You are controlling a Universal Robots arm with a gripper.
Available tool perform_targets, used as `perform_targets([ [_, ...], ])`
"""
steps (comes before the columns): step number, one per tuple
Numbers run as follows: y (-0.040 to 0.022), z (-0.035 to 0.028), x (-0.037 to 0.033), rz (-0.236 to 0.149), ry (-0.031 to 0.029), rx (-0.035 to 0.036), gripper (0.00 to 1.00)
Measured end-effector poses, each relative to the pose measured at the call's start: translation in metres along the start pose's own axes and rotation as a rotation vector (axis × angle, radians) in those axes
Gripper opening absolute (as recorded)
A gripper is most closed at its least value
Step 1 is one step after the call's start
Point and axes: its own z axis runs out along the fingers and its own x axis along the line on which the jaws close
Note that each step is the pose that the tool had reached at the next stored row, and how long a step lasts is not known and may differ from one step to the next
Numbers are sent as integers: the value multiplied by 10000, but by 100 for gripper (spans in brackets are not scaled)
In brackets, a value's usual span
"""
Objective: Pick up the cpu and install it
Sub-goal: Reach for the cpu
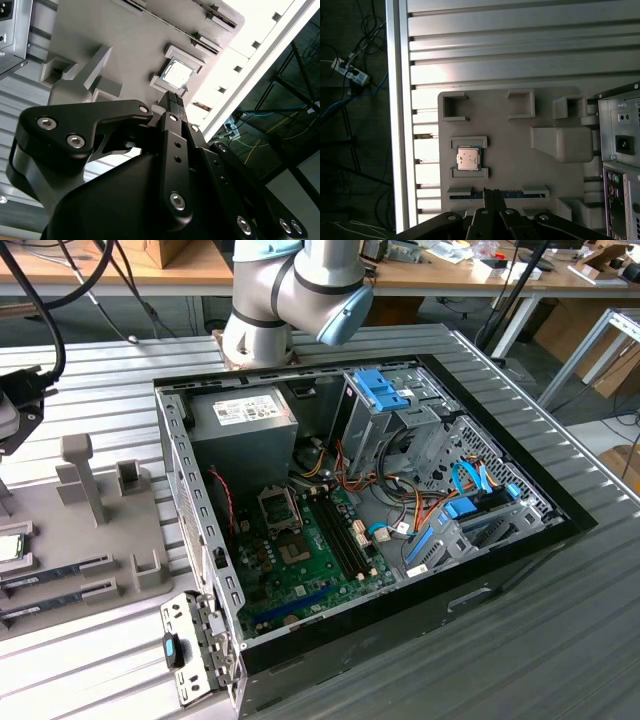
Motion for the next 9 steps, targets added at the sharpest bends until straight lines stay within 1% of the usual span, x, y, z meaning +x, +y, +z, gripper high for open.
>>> perform_targets([
  [9, 0, 23, 6, 0, 1, 1, 11],
])
